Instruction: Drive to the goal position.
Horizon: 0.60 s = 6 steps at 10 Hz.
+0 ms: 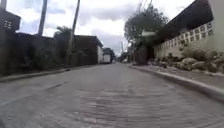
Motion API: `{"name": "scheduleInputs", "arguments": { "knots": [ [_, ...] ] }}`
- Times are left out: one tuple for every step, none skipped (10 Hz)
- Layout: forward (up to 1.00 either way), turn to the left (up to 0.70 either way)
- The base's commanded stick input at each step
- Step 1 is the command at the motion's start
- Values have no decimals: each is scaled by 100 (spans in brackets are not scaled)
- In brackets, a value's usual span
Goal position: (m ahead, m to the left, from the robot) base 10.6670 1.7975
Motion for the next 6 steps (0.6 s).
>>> {"name": "scheduleInputs", "arguments": {
  "knots": [
    [100,-34],
    [100,4],
    [100,-3],
    [100,-13],
    [100,-22],
    [100,-32]
  ]
}}
